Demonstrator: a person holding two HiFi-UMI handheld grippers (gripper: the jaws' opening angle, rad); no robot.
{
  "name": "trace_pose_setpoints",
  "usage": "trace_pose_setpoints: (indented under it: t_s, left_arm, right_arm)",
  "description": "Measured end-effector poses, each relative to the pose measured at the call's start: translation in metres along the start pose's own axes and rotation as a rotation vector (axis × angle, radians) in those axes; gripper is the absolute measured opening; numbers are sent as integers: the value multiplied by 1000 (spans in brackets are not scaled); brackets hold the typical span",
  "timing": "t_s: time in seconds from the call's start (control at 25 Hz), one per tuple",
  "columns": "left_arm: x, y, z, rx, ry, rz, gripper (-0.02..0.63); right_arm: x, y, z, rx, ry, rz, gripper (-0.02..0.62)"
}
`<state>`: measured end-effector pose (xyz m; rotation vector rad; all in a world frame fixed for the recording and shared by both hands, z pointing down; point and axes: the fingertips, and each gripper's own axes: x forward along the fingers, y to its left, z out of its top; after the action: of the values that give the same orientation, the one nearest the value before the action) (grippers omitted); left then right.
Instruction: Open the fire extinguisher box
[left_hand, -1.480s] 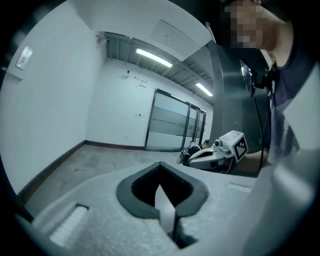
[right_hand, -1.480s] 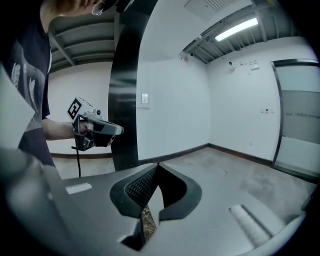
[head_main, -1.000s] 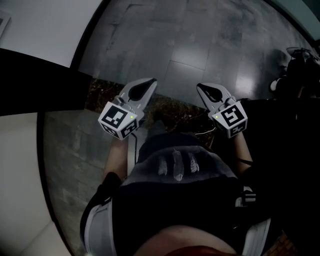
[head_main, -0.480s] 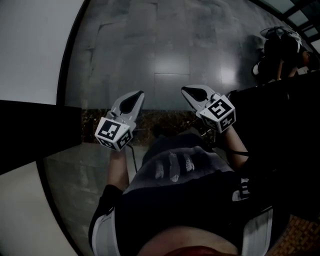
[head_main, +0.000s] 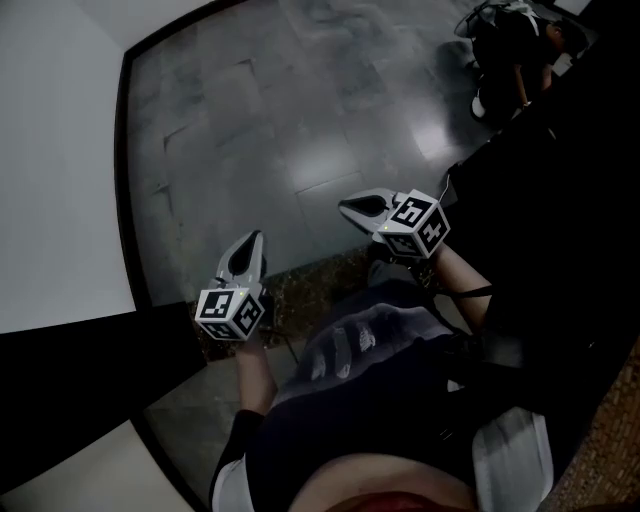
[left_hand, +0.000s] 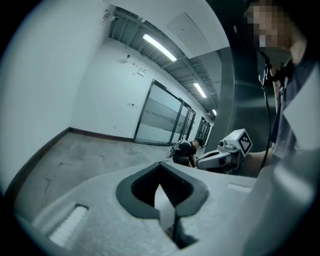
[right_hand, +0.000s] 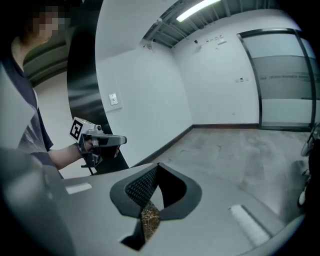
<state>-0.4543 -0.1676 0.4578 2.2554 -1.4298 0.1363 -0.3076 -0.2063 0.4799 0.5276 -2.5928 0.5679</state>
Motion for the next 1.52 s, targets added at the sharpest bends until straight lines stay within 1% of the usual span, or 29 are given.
trace_pose_setpoints:
  t_s: [0.16,0.4,0.48,0.6,0.76,0.92,0.96,1.04,1.12,1.2,1.28,1.44,1.52]
  left_arm:
    - [15,-2,14,20,2,4,0]
    - [65,-12,19,20,64,6,0]
    - [78,-17,24,22,79,4,0]
    - [101,-30,28,35,109,-8,0]
    - [134,-43,33,66,136,-20,0]
    - [158,-63,32,79,153,14,0]
    - [170,-70,32,88,160,10,0]
    - [196,-82,39,117,173,-17,0]
    - [210,-89,49,154,177,-37,0]
    - [212,-94,56,197,173,-45,0]
    - [211,-101,59,227,181,-63,0]
    - [220,-118,62,240,201,-119,0]
    - [229,-127,63,239,215,-127,0]
  right_arm:
    - [-2,-15,4,51,-11,10,0]
    - [-10,-58,10,86,-26,48,0]
    - [-16,-73,14,126,-46,58,-1]
    - [-27,-95,16,217,-79,81,0]
    - [-36,-131,16,272,-101,90,-1]
    - [-45,-145,11,262,-90,176,0]
    - [-50,-153,10,254,-97,187,0]
    - [-62,-172,15,240,-126,184,0]
    - [-68,-181,27,232,-156,181,-1]
    - [-72,-180,39,235,-176,193,-2]
    - [-74,-176,43,212,-175,218,-1]
    - [-77,-176,42,162,-156,268,0]
    - [-80,-183,42,146,-145,278,0]
